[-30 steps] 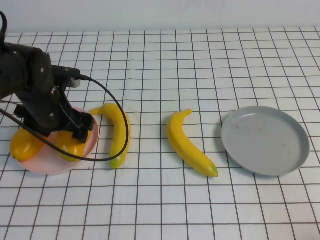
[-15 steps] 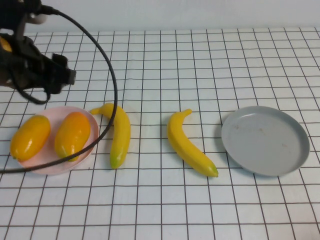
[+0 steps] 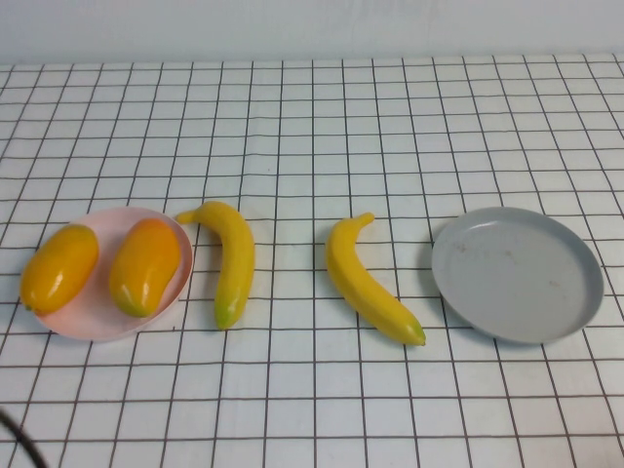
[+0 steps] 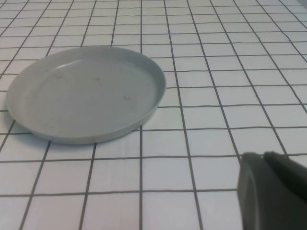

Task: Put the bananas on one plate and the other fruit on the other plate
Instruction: Put another type of fruit in the right plate

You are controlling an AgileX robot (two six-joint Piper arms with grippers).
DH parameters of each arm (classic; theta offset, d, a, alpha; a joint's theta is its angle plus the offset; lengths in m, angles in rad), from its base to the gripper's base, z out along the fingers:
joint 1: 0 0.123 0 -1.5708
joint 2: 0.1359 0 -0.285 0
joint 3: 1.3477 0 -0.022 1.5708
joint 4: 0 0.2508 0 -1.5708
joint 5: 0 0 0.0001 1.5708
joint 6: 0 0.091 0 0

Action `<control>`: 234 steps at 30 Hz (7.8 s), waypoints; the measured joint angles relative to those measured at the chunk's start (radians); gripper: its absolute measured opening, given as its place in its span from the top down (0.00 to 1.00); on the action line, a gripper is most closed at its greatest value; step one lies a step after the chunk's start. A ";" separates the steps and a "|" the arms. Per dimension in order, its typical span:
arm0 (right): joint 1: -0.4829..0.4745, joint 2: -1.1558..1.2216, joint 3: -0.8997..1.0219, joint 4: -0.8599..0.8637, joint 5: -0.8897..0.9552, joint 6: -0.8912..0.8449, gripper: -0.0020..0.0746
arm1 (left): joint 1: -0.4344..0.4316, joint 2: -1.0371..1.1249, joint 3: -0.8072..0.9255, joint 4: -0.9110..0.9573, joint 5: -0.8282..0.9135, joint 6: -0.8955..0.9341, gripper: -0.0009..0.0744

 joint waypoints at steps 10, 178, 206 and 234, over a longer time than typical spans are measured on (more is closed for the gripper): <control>0.000 0.000 0.000 0.000 0.000 0.000 0.99 | 0.000 -0.466 0.326 0.024 -0.160 -0.073 0.99; 0.625 2.277 -1.996 0.039 0.870 -0.237 0.57 | 0.246 -0.516 0.740 -0.107 -0.312 0.128 0.99; 0.266 1.931 -1.594 -0.050 0.755 -0.150 0.57 | 0.246 -0.516 0.740 -0.107 -0.312 0.128 0.99; 0.579 2.064 -1.975 0.098 0.872 -0.150 0.42 | 0.246 -0.516 0.740 -0.107 -0.312 0.128 0.99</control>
